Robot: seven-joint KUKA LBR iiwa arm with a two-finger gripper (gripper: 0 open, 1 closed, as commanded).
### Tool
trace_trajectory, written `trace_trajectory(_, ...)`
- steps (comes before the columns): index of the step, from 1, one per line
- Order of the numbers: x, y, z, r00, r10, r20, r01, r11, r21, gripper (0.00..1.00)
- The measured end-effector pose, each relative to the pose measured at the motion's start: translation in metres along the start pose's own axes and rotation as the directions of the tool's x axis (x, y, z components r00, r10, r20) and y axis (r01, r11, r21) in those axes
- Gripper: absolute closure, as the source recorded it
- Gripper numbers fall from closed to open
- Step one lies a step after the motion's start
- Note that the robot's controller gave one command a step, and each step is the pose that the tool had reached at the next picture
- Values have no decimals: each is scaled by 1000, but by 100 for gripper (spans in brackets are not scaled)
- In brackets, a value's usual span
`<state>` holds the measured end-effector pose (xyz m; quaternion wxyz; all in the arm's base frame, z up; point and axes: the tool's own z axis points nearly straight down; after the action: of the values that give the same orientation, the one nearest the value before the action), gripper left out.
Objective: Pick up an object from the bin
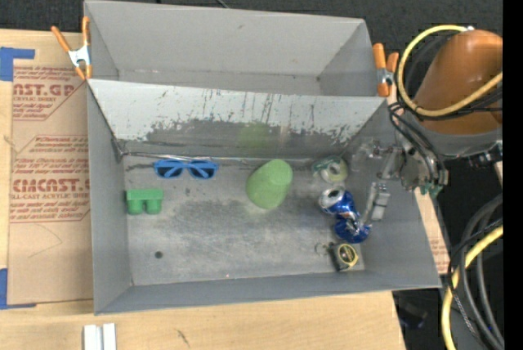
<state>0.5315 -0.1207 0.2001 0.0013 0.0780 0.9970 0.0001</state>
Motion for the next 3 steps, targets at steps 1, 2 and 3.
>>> trace_trajectory(1, -18, -10, 114, 998, 69, -7, -69, 998, 2, 0)
trace_trajectory(2, -18, -9, 114, 998, 70, -1, -70, 998, 1, 100)
trace_trajectory(3, -18, -9, 114, 998, 69, -1, -69, 998, 1, 0)
